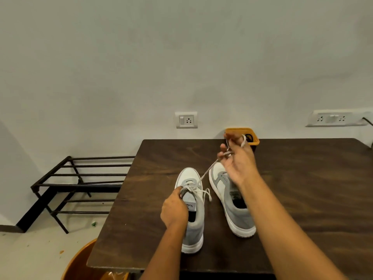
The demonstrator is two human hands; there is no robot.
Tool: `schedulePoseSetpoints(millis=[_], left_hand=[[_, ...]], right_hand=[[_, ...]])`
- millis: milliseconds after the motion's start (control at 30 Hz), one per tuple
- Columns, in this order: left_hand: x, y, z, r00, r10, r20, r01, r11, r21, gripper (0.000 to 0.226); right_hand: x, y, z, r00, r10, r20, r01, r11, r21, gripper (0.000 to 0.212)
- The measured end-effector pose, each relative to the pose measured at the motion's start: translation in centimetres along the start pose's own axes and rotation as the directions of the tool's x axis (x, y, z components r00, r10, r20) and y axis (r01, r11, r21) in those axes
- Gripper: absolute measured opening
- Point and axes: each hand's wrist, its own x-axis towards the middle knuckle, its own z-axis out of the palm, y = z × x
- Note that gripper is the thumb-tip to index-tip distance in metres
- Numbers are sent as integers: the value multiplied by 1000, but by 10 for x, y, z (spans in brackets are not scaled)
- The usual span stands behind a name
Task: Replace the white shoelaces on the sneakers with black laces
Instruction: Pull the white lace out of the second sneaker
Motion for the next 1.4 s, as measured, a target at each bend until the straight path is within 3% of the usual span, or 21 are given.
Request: schedulePoseSetpoints(millis=[67,200,233,267,300,333,367,400,533,633,867,933,1033,1133,1267,1333,1400], left_hand=[[3,-2,1,994,104,26,-106,993,44,43],[13,1,1,943,300,143,-326,920,220,39],[15,2,1,935,309,173,-346,905,249,37],[17,3,0,932,309,188,-352,896,271,36],[18,5,-1,933,305,194,-351,891,289,34],[19,6,-2,935,301,189,-348,885,309,32],[20,8,-2,937,301,179,-346,877,333,30],[21,10,-3,938,302,168,-343,867,361,28],[23,15,2,938,304,169,-348,831,435,28],[27,13,4,930,286,230,-357,852,382,29],[56,14,-2,831,261,491,-427,865,262,25],[55,23,-7,847,220,483,-301,949,96,10],[56,29,-16,873,139,467,-24,970,-244,29],[57,22,-18,872,16,488,228,871,-436,28],[55,4,-16,914,-125,385,341,752,-564,28],[52,3,-20,904,-206,374,410,663,-626,28],[53,6,-25,872,-224,435,479,575,-664,42]], right_hand=[[6,-10,8,996,-15,82,31,979,-202,39],[12,11,3,977,142,159,-31,831,-556,31],[15,22,-3,977,153,150,-7,724,-690,30],[20,32,-9,975,172,139,24,543,-839,36],[23,42,-13,972,212,104,39,290,-956,46],[23,51,-17,968,248,45,36,40,-999,53],[20,60,-20,965,261,-23,12,-134,-991,58],[15,67,-21,964,256,-67,-10,-220,-975,60],[-2,95,-29,974,212,-76,-43,-159,-986,55],[-9,106,-35,967,253,-30,-7,-93,-996,46],[-15,117,-37,973,228,44,101,-246,-964,35],[-18,119,-37,982,185,37,84,-256,-963,31],[-21,123,-40,993,118,-7,19,-218,-976,26],[-26,123,-38,994,110,-4,21,-228,-973,24],[-32,128,-29,988,153,33,76,-285,-956,33],[-35,130,-24,985,163,56,104,-300,-948,35],[-37,131,-22,981,184,60,118,-322,-939,38]])
